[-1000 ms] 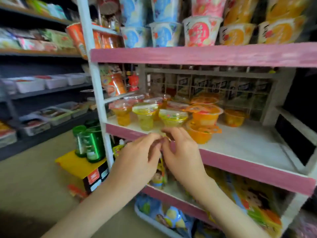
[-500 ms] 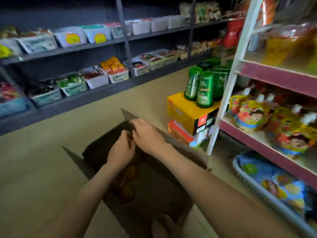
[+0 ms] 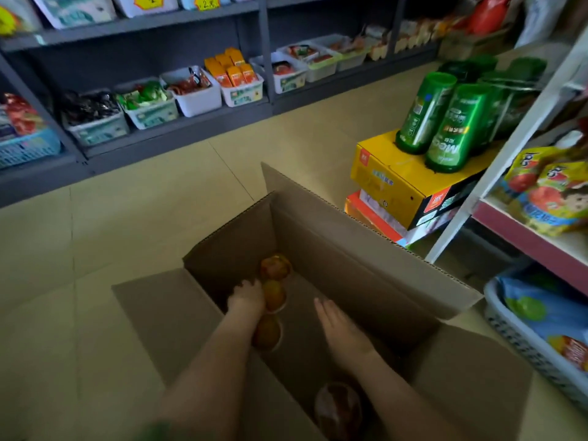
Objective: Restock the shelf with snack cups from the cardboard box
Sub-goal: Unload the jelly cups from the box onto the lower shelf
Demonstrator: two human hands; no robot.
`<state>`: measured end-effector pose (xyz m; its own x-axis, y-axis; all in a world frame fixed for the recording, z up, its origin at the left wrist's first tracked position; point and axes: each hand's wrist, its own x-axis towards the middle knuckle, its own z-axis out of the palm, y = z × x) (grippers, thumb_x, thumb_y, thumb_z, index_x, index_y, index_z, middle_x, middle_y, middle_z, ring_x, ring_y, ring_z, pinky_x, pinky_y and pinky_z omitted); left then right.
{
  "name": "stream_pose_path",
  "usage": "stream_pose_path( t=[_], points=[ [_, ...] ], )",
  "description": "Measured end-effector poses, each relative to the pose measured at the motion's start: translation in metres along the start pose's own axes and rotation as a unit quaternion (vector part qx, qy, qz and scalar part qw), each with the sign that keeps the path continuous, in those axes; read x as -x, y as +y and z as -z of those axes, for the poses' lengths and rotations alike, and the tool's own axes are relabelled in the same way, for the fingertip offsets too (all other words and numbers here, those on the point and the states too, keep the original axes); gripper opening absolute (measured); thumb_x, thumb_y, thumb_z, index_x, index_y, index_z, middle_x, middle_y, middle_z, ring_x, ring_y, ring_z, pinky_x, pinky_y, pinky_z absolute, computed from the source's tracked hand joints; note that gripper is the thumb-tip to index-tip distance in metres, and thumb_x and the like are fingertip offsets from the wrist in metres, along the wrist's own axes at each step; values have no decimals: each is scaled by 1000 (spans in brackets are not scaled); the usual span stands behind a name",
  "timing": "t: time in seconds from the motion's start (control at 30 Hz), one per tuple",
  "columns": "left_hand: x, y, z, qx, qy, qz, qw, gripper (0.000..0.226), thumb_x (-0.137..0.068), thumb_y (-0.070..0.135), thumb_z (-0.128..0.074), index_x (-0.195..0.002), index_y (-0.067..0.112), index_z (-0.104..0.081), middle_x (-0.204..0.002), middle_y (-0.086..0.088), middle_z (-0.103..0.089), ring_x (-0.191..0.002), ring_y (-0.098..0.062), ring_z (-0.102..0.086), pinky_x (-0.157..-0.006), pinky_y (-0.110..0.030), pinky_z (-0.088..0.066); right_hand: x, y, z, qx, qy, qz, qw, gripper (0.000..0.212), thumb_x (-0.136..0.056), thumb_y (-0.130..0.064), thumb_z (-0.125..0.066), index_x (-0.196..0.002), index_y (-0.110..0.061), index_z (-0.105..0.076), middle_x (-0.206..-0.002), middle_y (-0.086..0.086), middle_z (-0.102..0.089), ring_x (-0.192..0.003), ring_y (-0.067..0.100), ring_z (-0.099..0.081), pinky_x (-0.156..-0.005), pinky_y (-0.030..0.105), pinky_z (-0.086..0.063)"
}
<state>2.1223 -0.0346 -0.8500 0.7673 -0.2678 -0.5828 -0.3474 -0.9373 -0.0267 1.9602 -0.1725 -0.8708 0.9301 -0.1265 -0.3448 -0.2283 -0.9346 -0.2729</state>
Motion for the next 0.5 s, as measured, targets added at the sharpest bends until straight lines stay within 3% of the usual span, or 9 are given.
stream_pose_path(
  t=[0.07,0.2,0.27,0.37,0.43,0.5],
  points=[
    [-17,5,-21,-53,5,22,998,57,-99,21,-32,-150,14,-9,-155,-13,-11,-140,-34,-17,-109,-49,-25,-12,-6,6,-17,26,5,1000,86,-88,9,-39,-146,-14,20,-159,3,12,-145,16,10,-114,25,3],
    [-40,1,-28,-121,13,25,992,58,-100,21,-26,-151,13,0,-158,-11,-2,-145,-29,-4,-115,-46,-10,-36,-14,3,23,26,36,999,85,-86,13,-39,-148,-10,16,-157,6,16,-145,18,12,-116,28,1],
    [-51,-5,-25,-127,18,25,991,58,-98,26,-32,-150,13,-9,-156,-11,-14,-143,-28,-13,-115,-44,-12,-46,-18,-2,29,17,47,998,85,-86,14,-37,-147,-10,16,-157,6,17,-145,18,13,-117,29,1],
    [-59,-8,-22,-100,-50,23,993,46,-96,25,-39,-140,14,-36,-143,-11,-39,-133,-28,-36,-107,-42,-29,-62,-26,-8,34,11,64,997,79,-90,10,-33,-148,-11,16,-158,7,16,-145,18,13,-119,31,-1],
    [-60,-5,-21,-92,-47,24,994,45,-97,22,-40,-141,13,-37,-143,-12,-34,-131,-30,-33,-103,-44,-35,-70,-31,-12,39,-1,69,997,73,-92,8,-29,-148,-9,14,-158,7,15,-145,18,12,-118,30,-1],
    [-60,-4,-20,-85,-27,28,996,49,-98,23,-42,-144,16,-30,-148,-13,-20,-135,-33,-22,-106,-51,-29,-75,-36,-15,35,-17,71,997,71,-93,6,-28,-149,-9,13,-158,7,15,-145,17,12,-116,28,1]
  ],
)
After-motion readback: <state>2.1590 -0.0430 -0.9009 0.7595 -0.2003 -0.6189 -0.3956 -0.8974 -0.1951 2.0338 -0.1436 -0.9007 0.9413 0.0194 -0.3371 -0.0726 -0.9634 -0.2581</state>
